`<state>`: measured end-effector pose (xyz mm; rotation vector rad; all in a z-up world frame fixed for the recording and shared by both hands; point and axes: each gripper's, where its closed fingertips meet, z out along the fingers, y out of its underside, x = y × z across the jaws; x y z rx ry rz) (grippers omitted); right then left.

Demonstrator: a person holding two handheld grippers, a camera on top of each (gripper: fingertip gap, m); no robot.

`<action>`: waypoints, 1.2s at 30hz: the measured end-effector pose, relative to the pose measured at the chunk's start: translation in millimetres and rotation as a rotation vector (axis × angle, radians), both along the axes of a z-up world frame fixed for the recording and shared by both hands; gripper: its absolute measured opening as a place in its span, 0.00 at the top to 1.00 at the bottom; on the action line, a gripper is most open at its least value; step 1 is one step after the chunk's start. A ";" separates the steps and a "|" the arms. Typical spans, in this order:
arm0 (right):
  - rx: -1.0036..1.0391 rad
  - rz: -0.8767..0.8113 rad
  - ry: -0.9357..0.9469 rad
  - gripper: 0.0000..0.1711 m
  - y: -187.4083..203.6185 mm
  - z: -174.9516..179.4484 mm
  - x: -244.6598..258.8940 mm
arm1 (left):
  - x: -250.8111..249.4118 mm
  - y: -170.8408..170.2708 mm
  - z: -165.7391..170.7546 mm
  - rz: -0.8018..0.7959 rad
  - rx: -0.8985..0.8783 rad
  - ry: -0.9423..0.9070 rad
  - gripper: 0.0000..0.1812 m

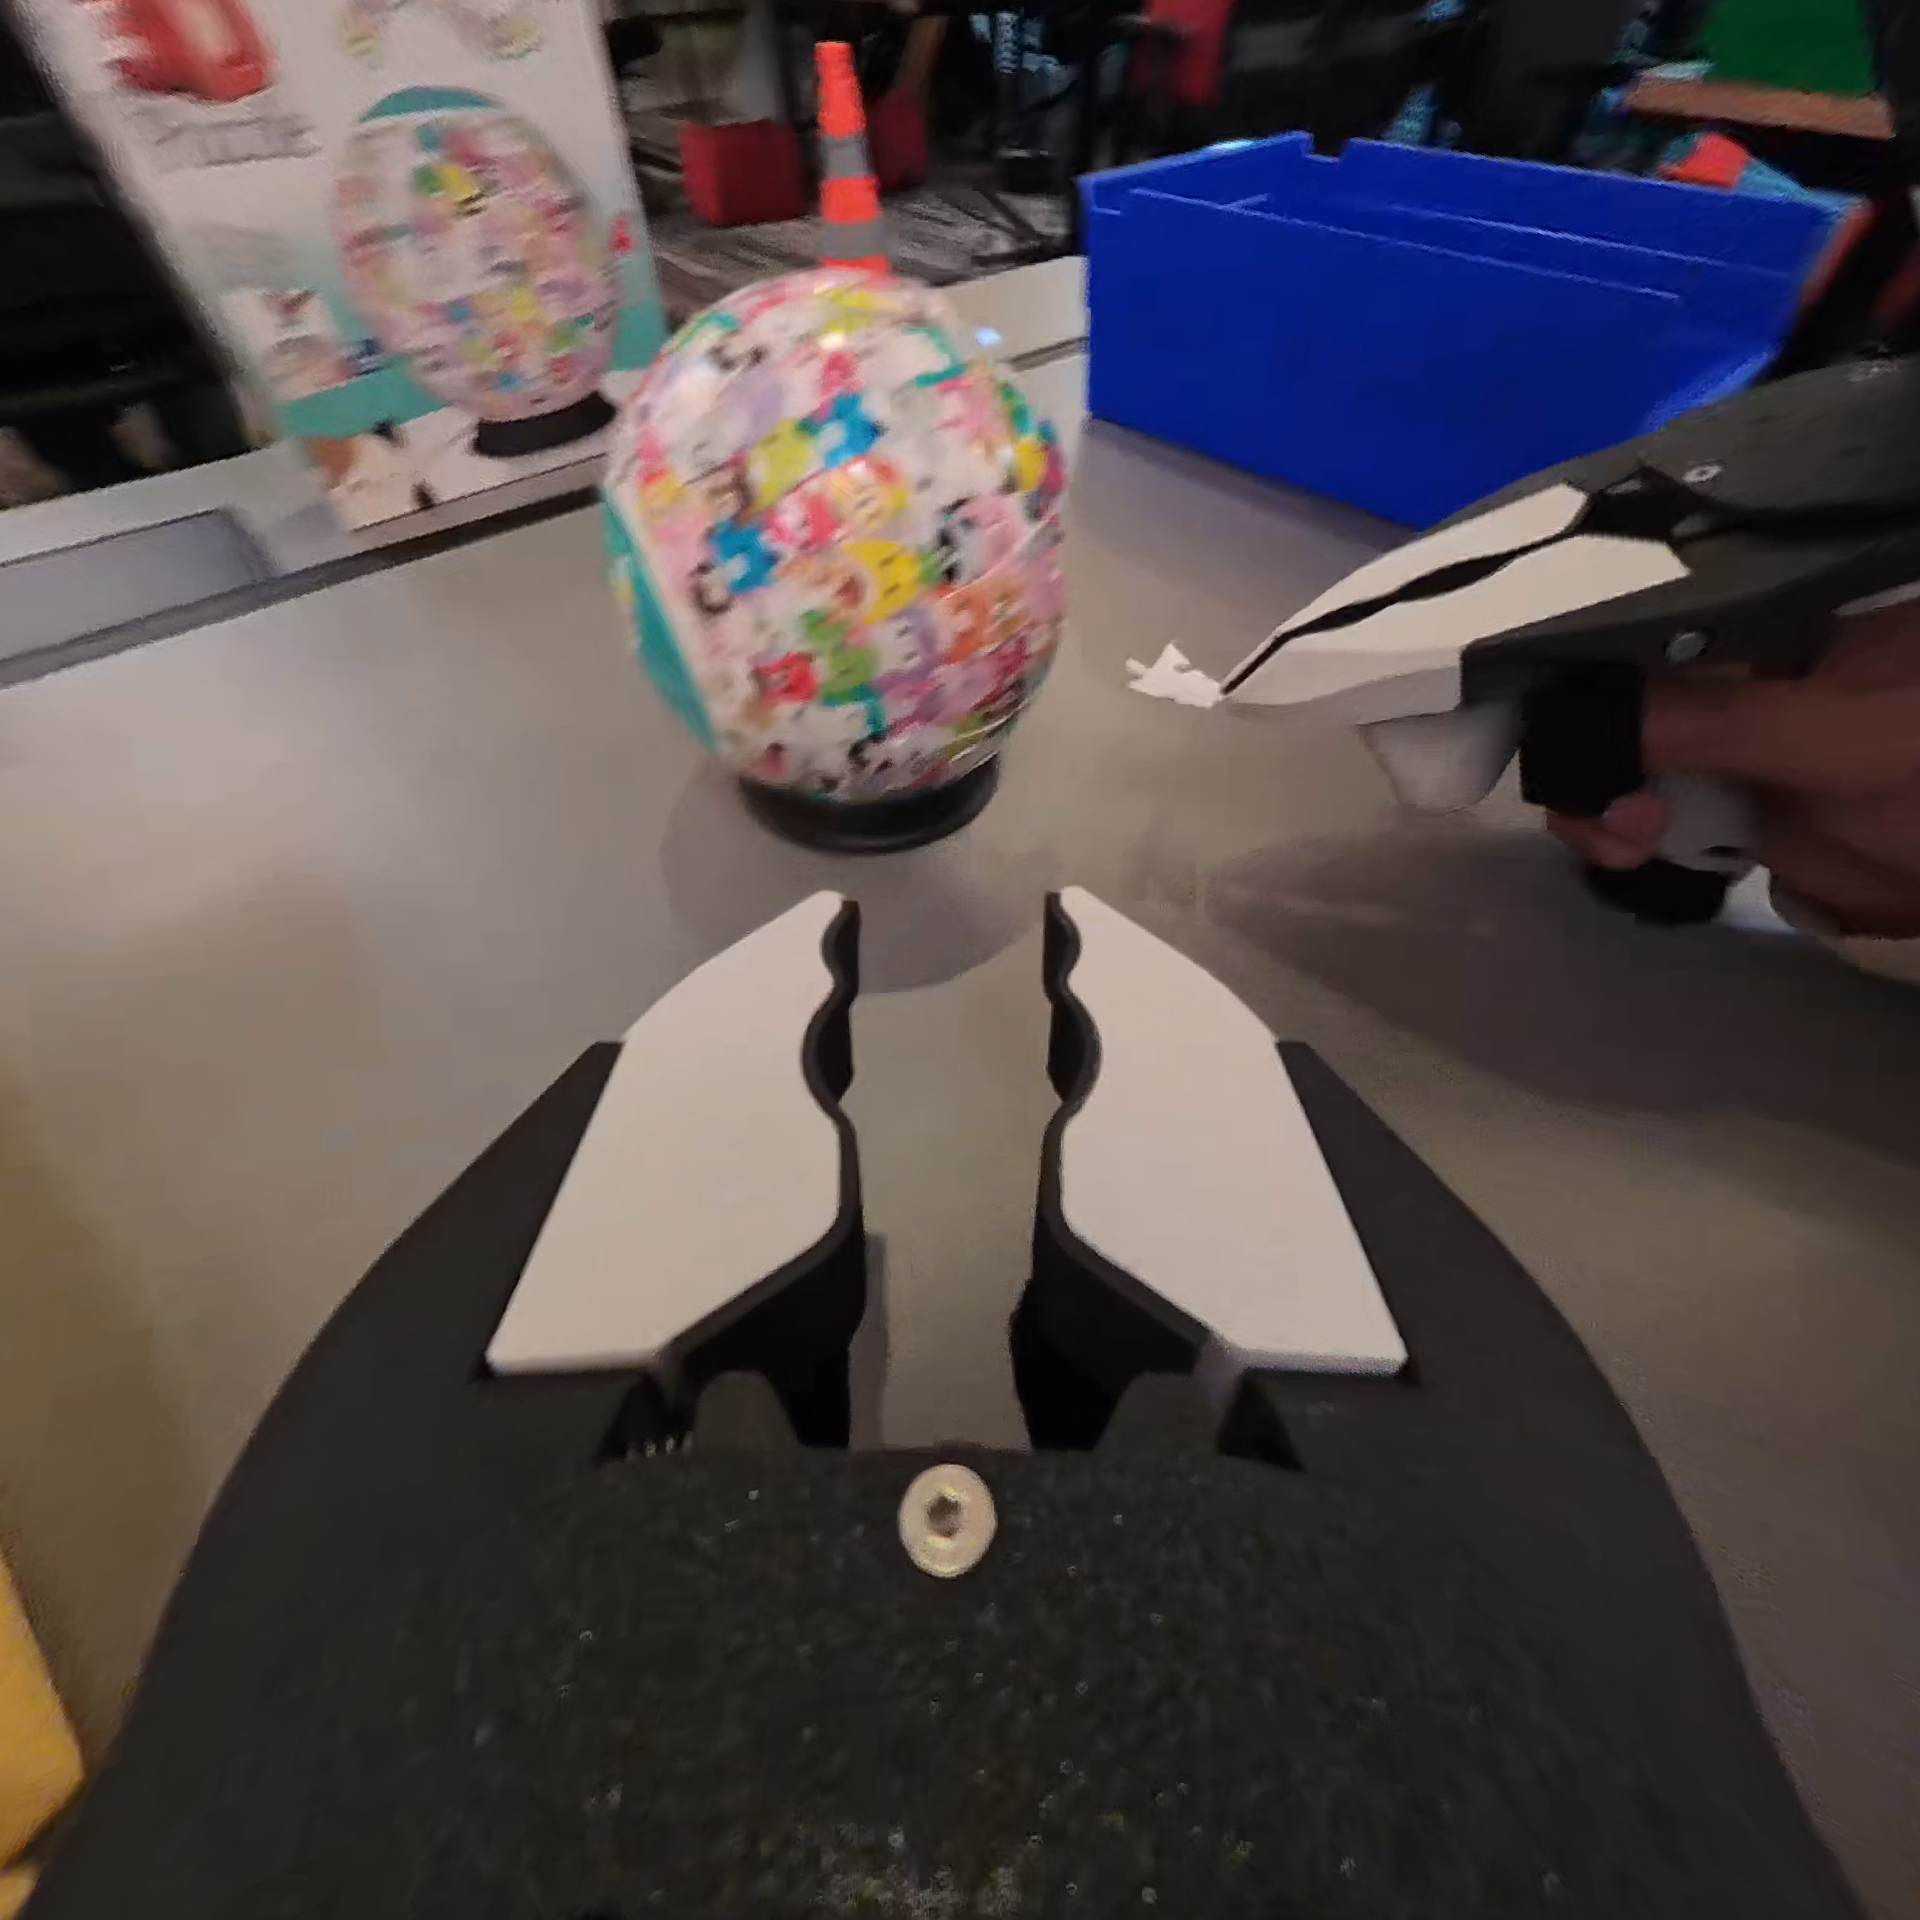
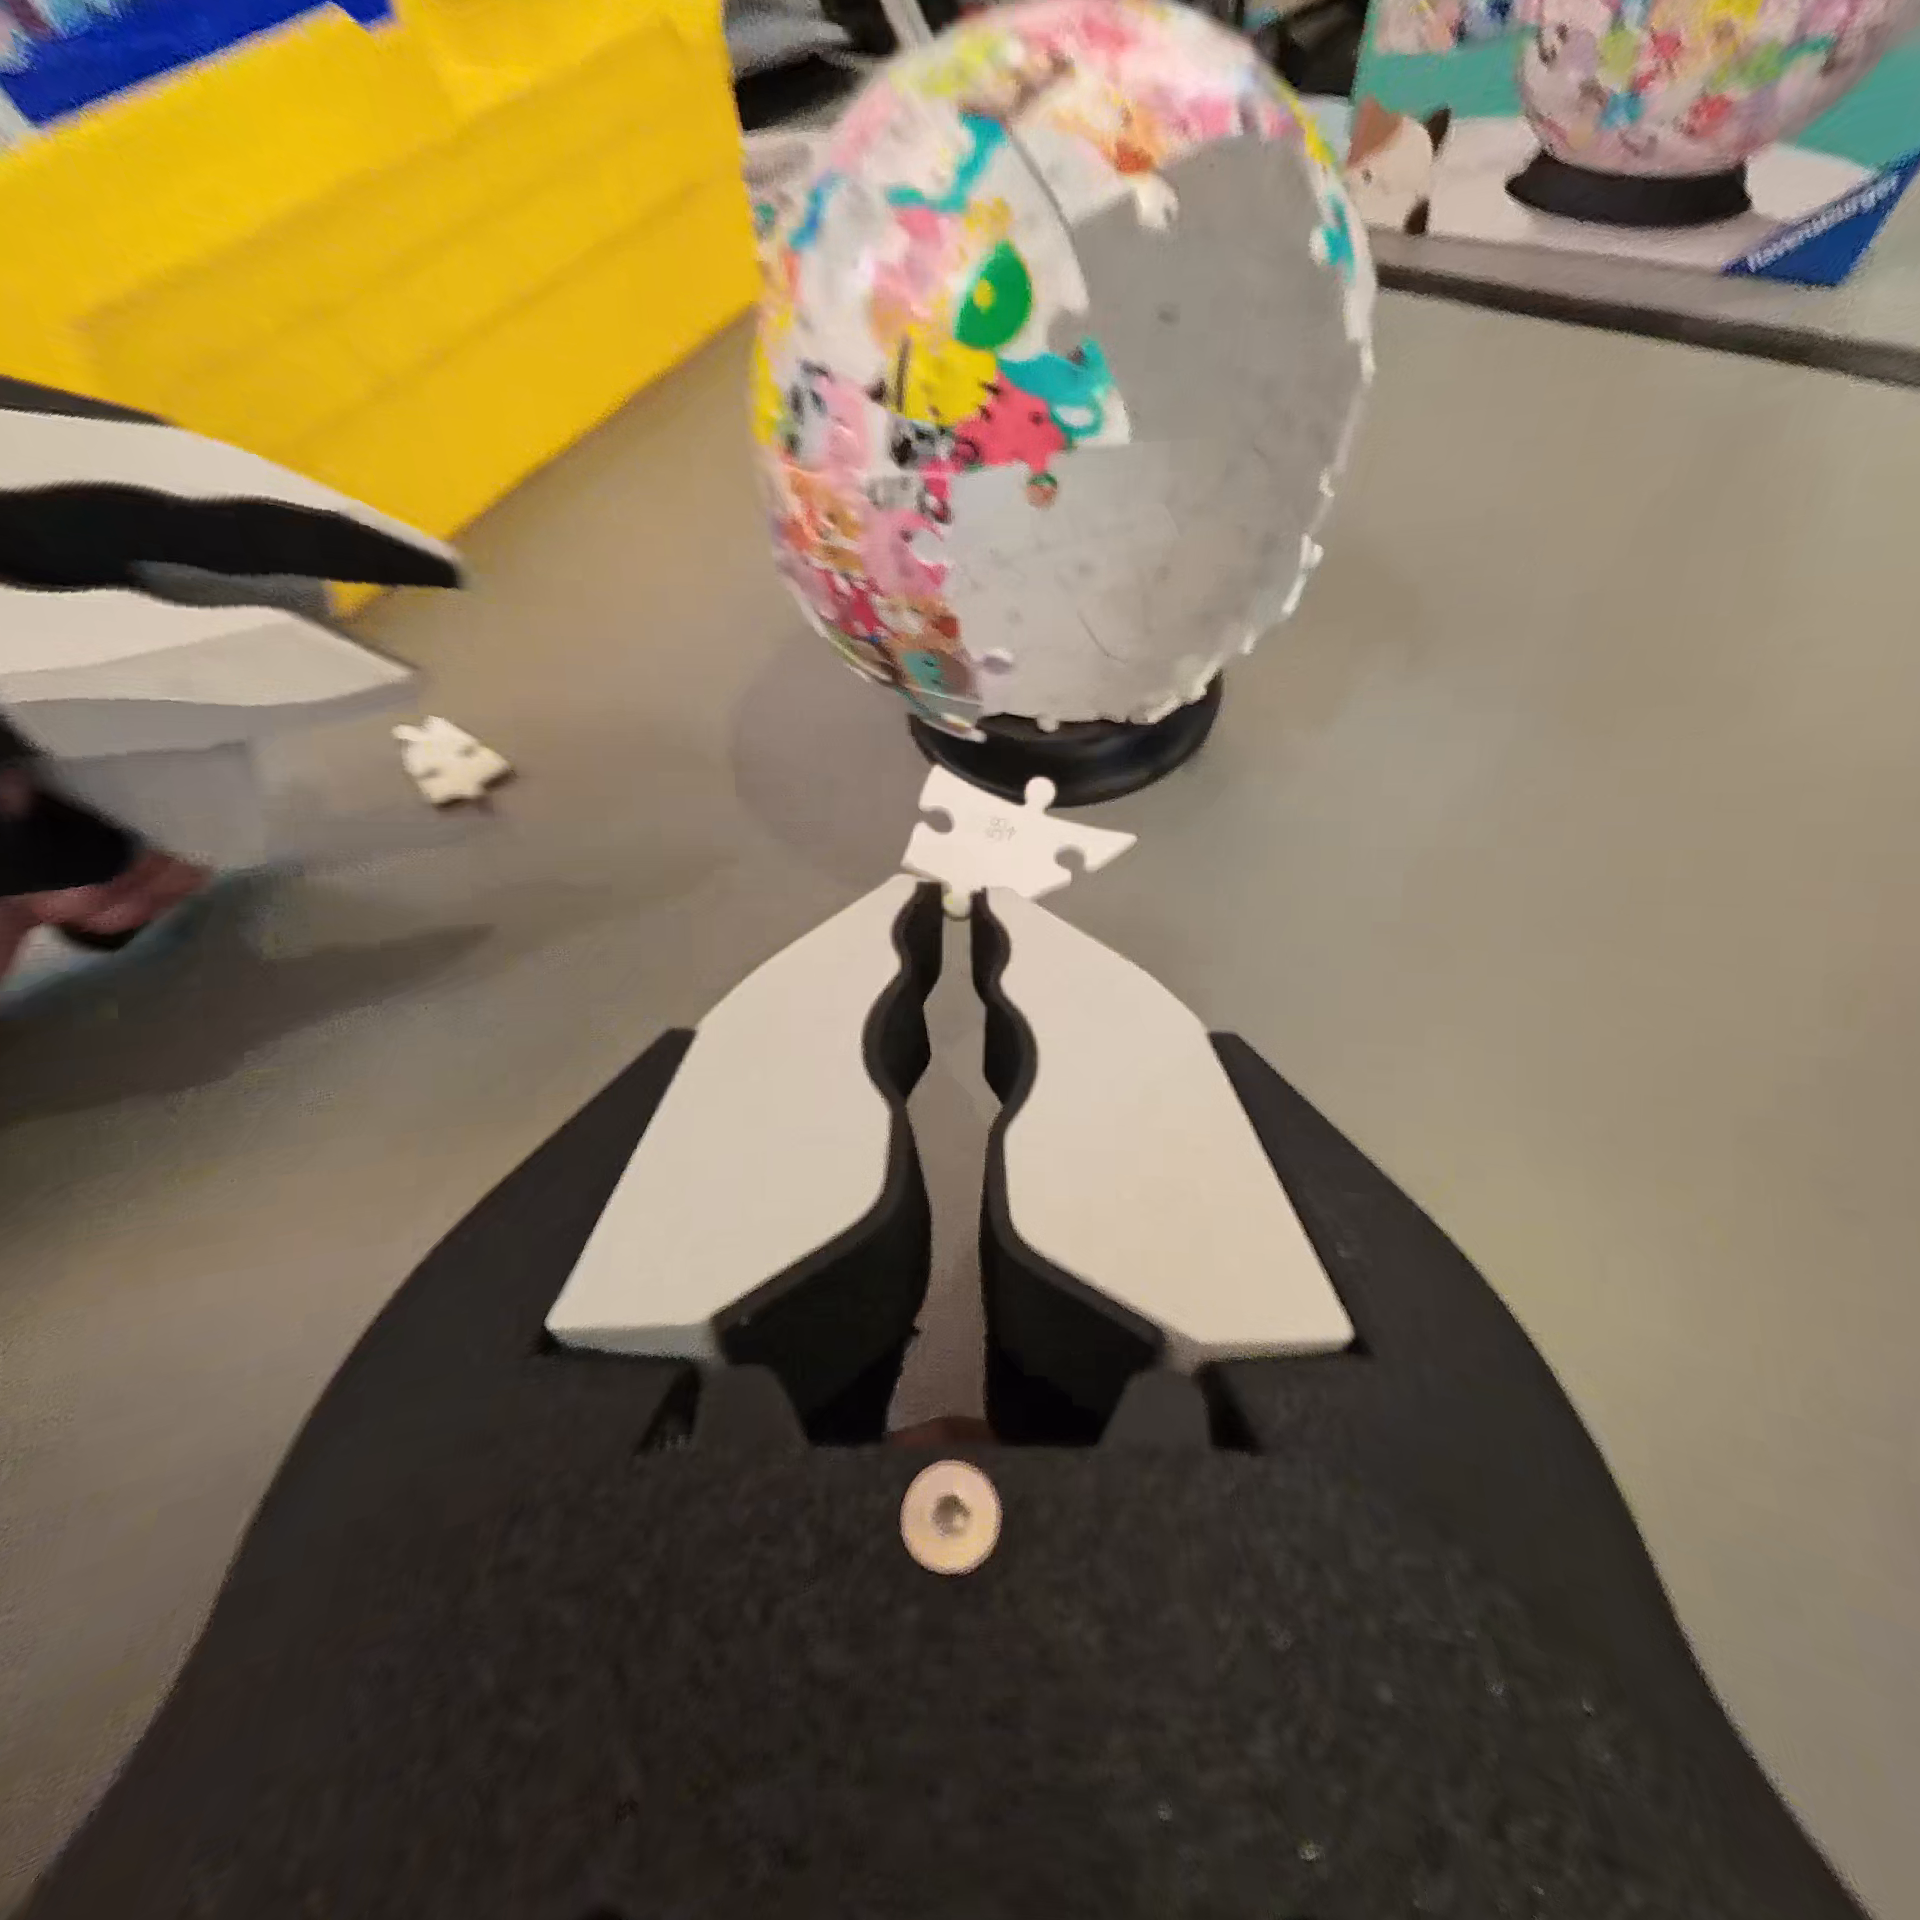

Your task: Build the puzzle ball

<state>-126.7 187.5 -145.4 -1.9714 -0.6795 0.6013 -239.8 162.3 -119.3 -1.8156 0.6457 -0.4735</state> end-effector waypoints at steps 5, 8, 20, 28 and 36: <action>-0.006 -0.027 -0.094 0.97 25.4 -8.5 -10.5 | -22.2 0.3 18.2 0.156 0.109 -0.080 0.73; -0.017 -0.029 -0.126 0.97 34.4 -12.3 -13.1 | -32.8 9.9 21.1 0.220 0.128 -0.031 0.67; -0.115 0.063 -0.105 0.97 50.5 -22.1 -28.6 | -54.5 43.5 -6.9 0.337 -0.007 0.015 0.54; -0.129 0.059 -0.110 0.97 51.4 -23.6 -10.3 | -48.3 44.2 -14.4 0.311 -0.036 0.064 0.56; -0.141 0.016 -0.223 0.97 27.9 -33.7 17.9 | -46.2 41.8 -11.5 0.308 0.002 0.085 0.59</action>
